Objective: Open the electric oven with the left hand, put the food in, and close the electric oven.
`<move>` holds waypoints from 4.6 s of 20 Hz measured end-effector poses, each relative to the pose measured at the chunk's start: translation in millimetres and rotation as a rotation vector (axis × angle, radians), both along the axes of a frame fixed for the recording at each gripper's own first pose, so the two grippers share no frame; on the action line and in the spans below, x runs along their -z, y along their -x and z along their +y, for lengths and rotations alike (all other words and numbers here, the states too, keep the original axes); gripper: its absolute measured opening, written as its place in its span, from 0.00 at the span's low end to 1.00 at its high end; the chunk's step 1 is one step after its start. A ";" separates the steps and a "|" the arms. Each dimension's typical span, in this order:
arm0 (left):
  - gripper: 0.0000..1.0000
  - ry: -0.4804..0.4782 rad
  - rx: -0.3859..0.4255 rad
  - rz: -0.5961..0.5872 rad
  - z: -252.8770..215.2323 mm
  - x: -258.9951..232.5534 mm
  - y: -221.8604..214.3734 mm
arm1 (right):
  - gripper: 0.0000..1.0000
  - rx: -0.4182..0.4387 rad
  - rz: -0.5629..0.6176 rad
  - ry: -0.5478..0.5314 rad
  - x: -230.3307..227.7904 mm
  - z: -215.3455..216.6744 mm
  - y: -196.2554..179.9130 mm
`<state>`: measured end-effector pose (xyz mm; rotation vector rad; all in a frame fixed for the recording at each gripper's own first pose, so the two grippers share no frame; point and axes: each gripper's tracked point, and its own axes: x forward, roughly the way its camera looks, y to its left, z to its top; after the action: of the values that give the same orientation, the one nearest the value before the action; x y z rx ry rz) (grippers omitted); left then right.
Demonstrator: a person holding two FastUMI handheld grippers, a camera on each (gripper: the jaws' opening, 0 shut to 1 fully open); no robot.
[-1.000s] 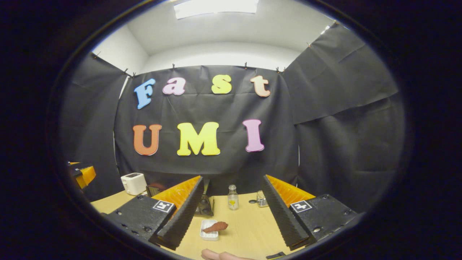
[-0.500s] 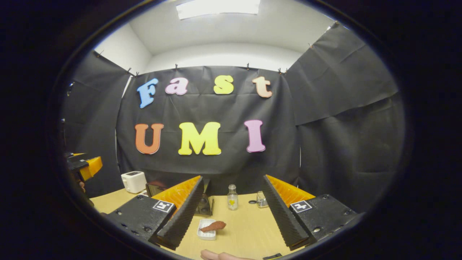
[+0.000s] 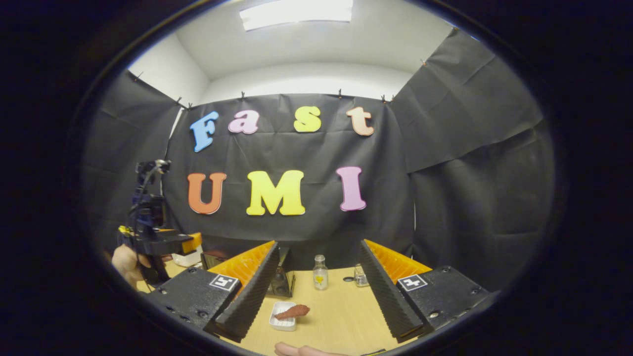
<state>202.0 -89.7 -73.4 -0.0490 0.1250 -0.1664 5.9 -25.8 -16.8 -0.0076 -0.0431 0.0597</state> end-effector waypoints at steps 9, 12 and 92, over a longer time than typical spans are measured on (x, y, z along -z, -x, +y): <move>0.96 -0.050 0.078 0.122 -47.5 71.0 -91.9 | 1.00 0.000 0.000 0.022 10.1 -4.3 -3.5; 0.96 -0.114 0.095 0.162 -58.7 92.1 -99.5 | 1.00 0.006 0.014 0.013 16.3 -9.6 -5.2; 0.96 0.023 0.105 -0.068 39.9 -6.7 217.0 | 0.11 -0.368 0.987 -0.345 255.5 46.3 -135.3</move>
<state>-14.9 -49.8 -66.7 -0.0594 0.0580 -0.2745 141.2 20.5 -272.4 0.3747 0.9348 0.4165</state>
